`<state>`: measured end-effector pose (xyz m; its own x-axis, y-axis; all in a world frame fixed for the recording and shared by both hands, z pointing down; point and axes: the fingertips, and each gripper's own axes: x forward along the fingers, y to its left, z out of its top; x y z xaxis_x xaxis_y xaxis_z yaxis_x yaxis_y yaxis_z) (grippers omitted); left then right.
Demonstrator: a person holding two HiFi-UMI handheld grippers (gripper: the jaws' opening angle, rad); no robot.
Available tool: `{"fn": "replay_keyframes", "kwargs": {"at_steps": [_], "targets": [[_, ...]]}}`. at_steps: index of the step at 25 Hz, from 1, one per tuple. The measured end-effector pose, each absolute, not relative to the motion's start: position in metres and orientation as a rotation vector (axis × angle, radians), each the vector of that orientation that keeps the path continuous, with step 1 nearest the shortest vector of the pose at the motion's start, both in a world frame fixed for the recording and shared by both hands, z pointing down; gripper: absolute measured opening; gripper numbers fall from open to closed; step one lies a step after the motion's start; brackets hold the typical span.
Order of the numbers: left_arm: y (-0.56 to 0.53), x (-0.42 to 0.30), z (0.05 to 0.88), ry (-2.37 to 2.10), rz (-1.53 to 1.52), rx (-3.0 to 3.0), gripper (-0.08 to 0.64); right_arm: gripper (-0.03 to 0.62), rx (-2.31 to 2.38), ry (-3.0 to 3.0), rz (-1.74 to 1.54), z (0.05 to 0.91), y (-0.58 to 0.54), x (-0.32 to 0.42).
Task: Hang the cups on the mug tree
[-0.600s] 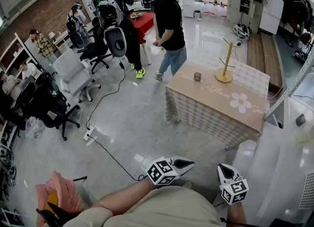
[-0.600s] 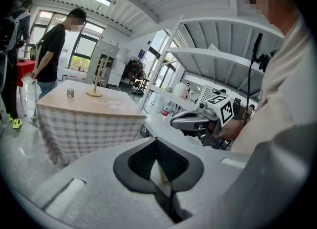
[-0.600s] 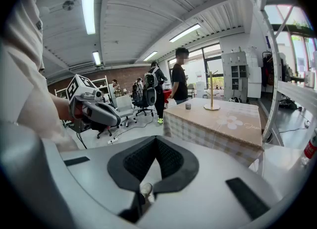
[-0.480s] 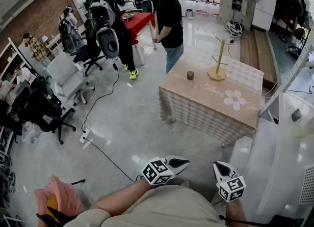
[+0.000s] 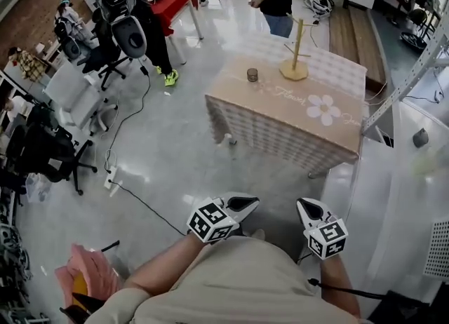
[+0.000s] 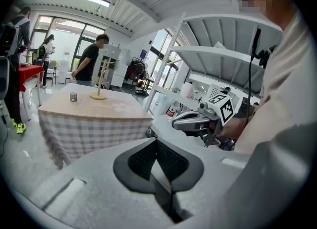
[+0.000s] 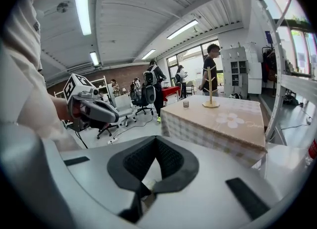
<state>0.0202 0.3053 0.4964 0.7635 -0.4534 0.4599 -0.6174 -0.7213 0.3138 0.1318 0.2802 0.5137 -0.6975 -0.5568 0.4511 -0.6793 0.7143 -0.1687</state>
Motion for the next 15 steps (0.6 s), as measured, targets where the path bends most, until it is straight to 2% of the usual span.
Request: {"fn": "replay_keyframes", "kwargs": {"at_steps": [7,9,11,15], "targets": [[0.227,0.003,0.512,-0.841,0.461,2.498,0.008,0.018,1.047,-2.546,0.465,0.518,0.207,0.13],[0.194,-0.003,0.512,-0.84,0.456,2.511,0.008,0.046,1.074,-2.526,0.467,0.515,0.184,0.126],[0.16,-0.01,0.508,-0.835,0.452,2.526,0.009,0.125,1.101,-2.498,0.48,0.511,0.162,0.121],[0.091,-0.032,0.499,-0.837,0.445,2.535,0.046,0.135,1.158,-2.441,0.496,0.501,0.114,0.107]]}}
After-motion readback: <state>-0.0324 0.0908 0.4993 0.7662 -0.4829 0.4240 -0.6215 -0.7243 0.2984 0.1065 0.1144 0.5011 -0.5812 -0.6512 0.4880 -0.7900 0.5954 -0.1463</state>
